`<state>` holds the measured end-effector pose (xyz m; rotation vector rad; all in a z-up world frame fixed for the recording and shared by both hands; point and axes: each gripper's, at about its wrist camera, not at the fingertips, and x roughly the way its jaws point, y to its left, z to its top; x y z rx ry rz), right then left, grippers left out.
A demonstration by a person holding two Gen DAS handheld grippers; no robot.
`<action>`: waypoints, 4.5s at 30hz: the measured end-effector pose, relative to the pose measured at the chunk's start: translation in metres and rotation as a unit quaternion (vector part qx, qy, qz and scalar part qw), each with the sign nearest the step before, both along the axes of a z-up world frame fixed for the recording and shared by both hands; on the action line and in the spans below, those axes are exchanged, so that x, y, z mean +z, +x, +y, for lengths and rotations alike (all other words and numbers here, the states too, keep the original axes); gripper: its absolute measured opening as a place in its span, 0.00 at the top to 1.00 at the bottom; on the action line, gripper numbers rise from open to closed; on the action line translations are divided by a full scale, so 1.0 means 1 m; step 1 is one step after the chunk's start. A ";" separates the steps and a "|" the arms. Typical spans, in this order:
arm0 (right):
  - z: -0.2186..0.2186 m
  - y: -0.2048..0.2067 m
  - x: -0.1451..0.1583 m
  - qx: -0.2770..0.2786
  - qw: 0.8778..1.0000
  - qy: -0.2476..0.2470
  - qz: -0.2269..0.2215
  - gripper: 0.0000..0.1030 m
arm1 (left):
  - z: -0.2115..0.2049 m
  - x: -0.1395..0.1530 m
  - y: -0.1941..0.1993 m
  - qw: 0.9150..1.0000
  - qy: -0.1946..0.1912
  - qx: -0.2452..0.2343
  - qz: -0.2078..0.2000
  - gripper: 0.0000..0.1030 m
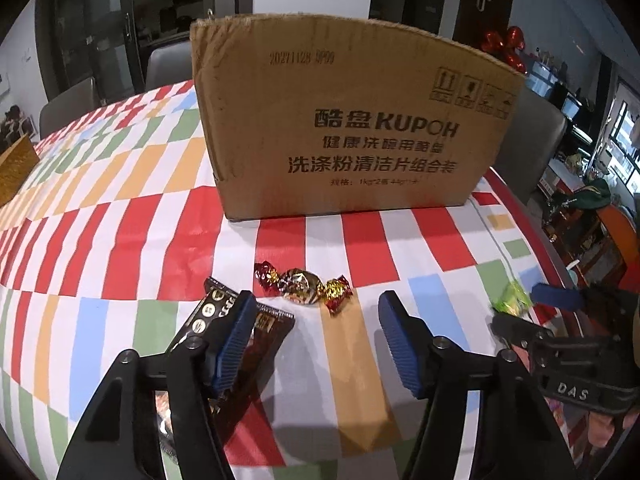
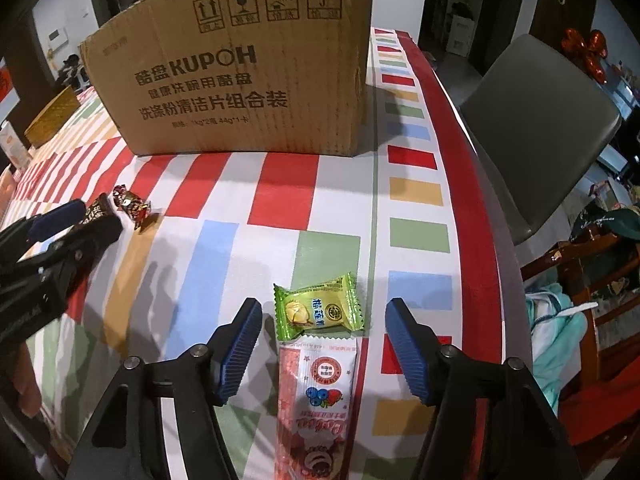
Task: Organize snacks
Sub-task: 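Move both open tools back toward the candies on the table, then grasp the yellow-green candy with the right tool while the left tool grasps the gold candies, then carry both candies into the box and open both tools, then move both open tools toward the pink lollipop pack and cracker packet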
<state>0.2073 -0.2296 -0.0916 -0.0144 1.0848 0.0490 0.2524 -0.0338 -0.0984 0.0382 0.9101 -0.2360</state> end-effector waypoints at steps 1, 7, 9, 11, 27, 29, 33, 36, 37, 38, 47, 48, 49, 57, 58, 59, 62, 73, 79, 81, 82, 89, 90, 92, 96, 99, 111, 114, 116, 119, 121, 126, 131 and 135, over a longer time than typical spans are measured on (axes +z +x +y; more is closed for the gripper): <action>-0.001 0.001 -0.001 -0.002 1.000 0.002 0.003 0.40 | -0.001 -0.002 0.004 1.000 0.002 0.002 0.001 0.42; 0.000 0.006 -0.005 -0.004 1.000 -0.002 0.004 0.46 | -0.002 -0.011 0.019 1.000 0.002 0.008 0.007 0.48; 0.001 0.008 -0.005 -0.004 1.000 -0.005 0.003 0.52 | -0.002 -0.015 0.023 1.000 -0.002 0.008 0.014 0.51; 0.002 0.009 -0.004 -0.007 1.000 -0.003 0.002 0.57 | -0.002 -0.017 0.027 1.000 -0.007 0.006 0.021 0.55; -0.003 0.003 0.002 -0.006 1.000 0.023 -0.009 0.69 | -0.012 -0.009 0.011 0.999 -0.022 -0.024 0.034 0.81; -0.004 0.001 0.005 -0.007 0.999 0.029 -0.011 0.69 | -0.013 -0.004 0.004 0.999 -0.024 -0.029 0.033 0.81; -0.004 -0.003 0.013 -0.008 0.999 0.039 -0.017 0.69 | -0.015 0.005 -0.008 0.998 -0.031 -0.038 0.027 0.81; -0.003 -0.006 0.021 -0.003 0.999 0.041 -0.027 0.69 | -0.016 0.014 -0.015 0.998 -0.035 -0.042 0.020 0.81; -0.003 -0.006 0.024 -0.001 0.999 0.042 -0.030 0.69 | -0.016 0.018 -0.017 0.998 -0.035 -0.043 0.016 0.81; -0.002 -0.008 0.028 0.001 0.998 0.044 -0.035 0.69 | -0.015 0.021 -0.018 0.998 -0.036 -0.043 0.013 0.81; 0.006 -0.012 0.062 0.019 0.995 0.055 -0.078 0.69 | -0.009 0.059 -0.030 0.998 -0.045 -0.036 -0.023 0.81; 0.007 -0.012 0.065 0.021 0.995 0.056 -0.083 0.69 | -0.008 0.063 -0.032 0.998 -0.045 -0.034 -0.029 0.81; 0.007 -0.012 0.069 0.023 0.994 0.057 -0.088 0.69 | -0.009 0.066 -0.032 0.998 -0.045 -0.033 -0.032 0.81; 0.013 -0.008 0.099 0.032 0.989 0.061 -0.130 0.69 | -0.008 0.098 -0.034 0.996 -0.044 -0.034 -0.067 0.81; 0.013 -0.006 0.103 0.033 0.988 0.062 -0.135 0.69 | -0.008 0.102 -0.034 0.996 -0.043 -0.035 -0.072 0.81; 0.013 -0.005 0.107 0.034 0.988 0.062 -0.140 0.69 | -0.008 0.104 -0.033 0.996 -0.042 -0.036 -0.075 0.81; 0.015 0.000 0.121 0.035 0.985 0.063 -0.156 0.69 | -0.009 0.115 -0.031 0.995 -0.036 -0.038 -0.089 0.81; 0.023 0.035 0.160 0.046 0.979 0.070 -0.187 0.69 | -0.007 0.155 -0.001 0.991 -0.036 -0.038 -0.125 0.81; 0.031 0.056 0.172 0.052 0.978 0.070 -0.191 0.69 | 0.001 0.168 0.024 0.990 -0.042 -0.034 -0.127 0.81; 0.031 0.063 0.174 0.054 0.978 0.068 -0.192 0.69 | 0.003 0.170 0.034 0.991 -0.042 -0.033 -0.125 0.81; 0.031 0.066 0.175 0.054 0.978 0.067 -0.192 0.69 | 0.004 0.170 0.037 0.991 -0.040 -0.032 -0.125 0.81; 0.043 0.091 0.179 0.062 0.979 0.047 -0.190 0.69 | 0.009 0.167 0.068 0.992 -0.038 -0.030 -0.113 0.81; 0.044 0.095 0.179 0.064 0.979 0.047 -0.188 0.69 | 0.010 0.165 0.071 0.993 -0.037 -0.030 -0.110 0.81; 0.045 0.100 0.177 0.064 0.980 0.044 -0.185 0.69 | 0.010 0.161 0.080 0.993 -0.032 -0.032 -0.105 0.81; 0.046 0.109 0.173 0.061 0.982 0.037 -0.178 0.69 | 0.007 0.155 0.095 0.995 -0.022 -0.036 -0.093 0.81; 0.045 0.118 0.170 0.057 0.983 0.031 -0.170 0.68 | 0.005 0.151 0.105 0.996 -0.012 -0.037 -0.081 0.79; 0.039 0.098 0.165 0.035 0.985 0.005 -0.168 0.41 | 0.023 0.150 0.068 0.995 0.017 -0.009 -0.094 0.45; 0.040 0.084 0.166 0.031 0.985 0.004 -0.171 0.37 | 0.026 0.153 0.052 0.995 0.026 -0.006 -0.097 0.41; 0.040 0.074 0.166 0.030 0.985 0.004 -0.172 0.35 | 0.027 0.156 0.039 0.995 0.029 -0.009 -0.100 0.39; 0.040 0.056 0.165 0.030 0.984 0.002 -0.174 0.31 | 0.028 0.158 0.020 0.993 0.037 -0.011 -0.110 0.34; 0.040 0.042 0.164 0.030 0.984 -0.001 -0.175 0.28 | 0.029 0.156 0.009 0.993 0.042 -0.014 -0.113 0.31; 0.037 0.015 0.153 0.028 0.985 -0.012 -0.171 0.26 | 0.026 0.145 -0.015 0.991 0.072 -0.026 -0.109 0.31; 0.032 -0.007 0.134 0.028 0.989 -0.013 -0.147 0.26 | 0.019 0.128 -0.040 0.991 0.078 -0.038 -0.098 0.29; 0.023 -0.023 0.116 0.021 0.992 -0.007 -0.124 0.26 | 0.013 0.114 -0.053 0.994 0.063 -0.040 -0.076 0.28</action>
